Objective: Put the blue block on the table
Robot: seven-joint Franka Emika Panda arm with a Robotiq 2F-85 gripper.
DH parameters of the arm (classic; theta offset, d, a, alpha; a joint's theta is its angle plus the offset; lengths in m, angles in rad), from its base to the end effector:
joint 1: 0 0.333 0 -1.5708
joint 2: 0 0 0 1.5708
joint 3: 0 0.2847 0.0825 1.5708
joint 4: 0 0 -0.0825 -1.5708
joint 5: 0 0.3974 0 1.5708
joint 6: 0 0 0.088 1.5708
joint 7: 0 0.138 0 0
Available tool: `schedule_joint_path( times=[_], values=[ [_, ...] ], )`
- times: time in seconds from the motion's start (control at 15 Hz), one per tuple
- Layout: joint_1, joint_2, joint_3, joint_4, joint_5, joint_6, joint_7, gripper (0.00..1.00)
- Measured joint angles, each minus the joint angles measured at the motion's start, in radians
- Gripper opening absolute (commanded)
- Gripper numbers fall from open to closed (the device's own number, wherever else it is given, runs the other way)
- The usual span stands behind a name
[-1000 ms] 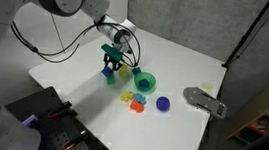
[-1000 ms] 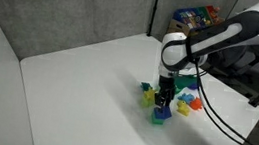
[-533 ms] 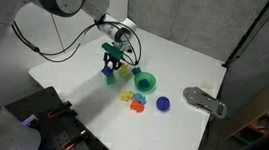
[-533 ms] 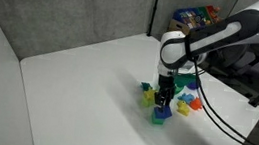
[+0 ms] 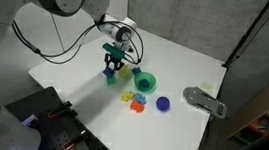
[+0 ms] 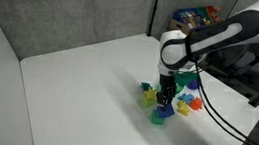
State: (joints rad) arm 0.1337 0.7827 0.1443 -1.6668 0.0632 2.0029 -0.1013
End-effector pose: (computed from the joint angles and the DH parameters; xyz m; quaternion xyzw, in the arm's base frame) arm 0.5734 0.1719 0.0661 -0.9603 -0.1555 0.2240 0.0596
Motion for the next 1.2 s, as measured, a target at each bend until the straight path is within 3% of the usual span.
schedule_joint_path(
  times=[1.2],
  values=[
    [0.029,0.009,-0.01,0.0,-0.074,-0.019,0.0,0.29]
  ],
)
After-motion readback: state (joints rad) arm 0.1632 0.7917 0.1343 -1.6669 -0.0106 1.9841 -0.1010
